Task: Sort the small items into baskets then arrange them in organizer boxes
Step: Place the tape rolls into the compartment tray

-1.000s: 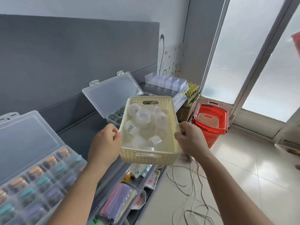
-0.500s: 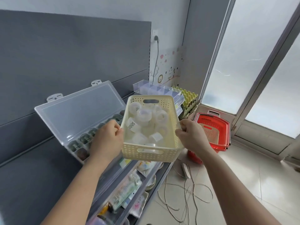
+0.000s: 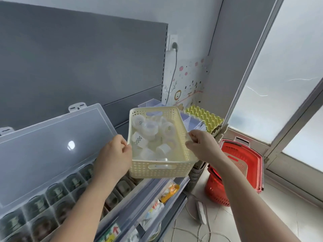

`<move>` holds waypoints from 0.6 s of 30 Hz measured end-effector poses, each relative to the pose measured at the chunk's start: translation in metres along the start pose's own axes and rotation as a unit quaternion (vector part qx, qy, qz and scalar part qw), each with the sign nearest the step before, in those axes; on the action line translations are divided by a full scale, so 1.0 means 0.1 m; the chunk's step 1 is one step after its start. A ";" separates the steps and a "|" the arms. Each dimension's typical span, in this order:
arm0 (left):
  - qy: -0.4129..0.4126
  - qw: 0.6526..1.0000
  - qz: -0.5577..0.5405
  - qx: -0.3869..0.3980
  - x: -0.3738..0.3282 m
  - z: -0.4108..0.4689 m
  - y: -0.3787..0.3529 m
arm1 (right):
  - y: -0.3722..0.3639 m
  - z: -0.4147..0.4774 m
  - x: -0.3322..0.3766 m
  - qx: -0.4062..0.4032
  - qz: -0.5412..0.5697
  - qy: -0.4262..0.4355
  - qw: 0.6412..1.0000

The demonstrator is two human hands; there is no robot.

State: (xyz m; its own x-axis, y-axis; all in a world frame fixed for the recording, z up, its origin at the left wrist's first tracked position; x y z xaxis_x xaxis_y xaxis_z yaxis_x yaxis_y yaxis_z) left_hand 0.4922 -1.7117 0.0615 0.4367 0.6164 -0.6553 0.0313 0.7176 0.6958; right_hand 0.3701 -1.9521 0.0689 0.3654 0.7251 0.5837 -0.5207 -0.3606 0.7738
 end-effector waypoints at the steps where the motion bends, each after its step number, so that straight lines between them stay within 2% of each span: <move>1: 0.005 1.000 0.005 -0.004 -0.01 0.05 -0.03 | -0.03 0.09 -0.03 0.008 0.002 0.005 1.000; 9: 0.053 0.998 0.023 -0.027 -0.02 0.30 -0.29 | -0.31 0.79 -0.15 0.087 0.034 0.053 0.994; 18: 0.139 0.981 0.066 -0.119 -0.17 0.40 -0.61 | -0.75 1.58 -0.32 0.194 0.048 0.135 0.970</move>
State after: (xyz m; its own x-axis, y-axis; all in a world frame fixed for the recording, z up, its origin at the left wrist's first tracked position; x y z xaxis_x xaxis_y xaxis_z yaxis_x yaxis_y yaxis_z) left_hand 0.5191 -1.7785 0.0419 0.1598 0.7504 -0.6414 -0.2350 0.6600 0.7136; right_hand 0.5197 -2.0408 0.0311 0.0859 0.7858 0.6125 -0.1929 -0.5901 0.7840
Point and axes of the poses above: each hand's wrist, its own z-axis towards the middle knuckle, its own y-axis out of the back of the hand, x = y × z, the point moved 7 cm from there along z, towards the middle knuckle, and after that the axes turned 4 degrees about -x, right-handed, at the moved point
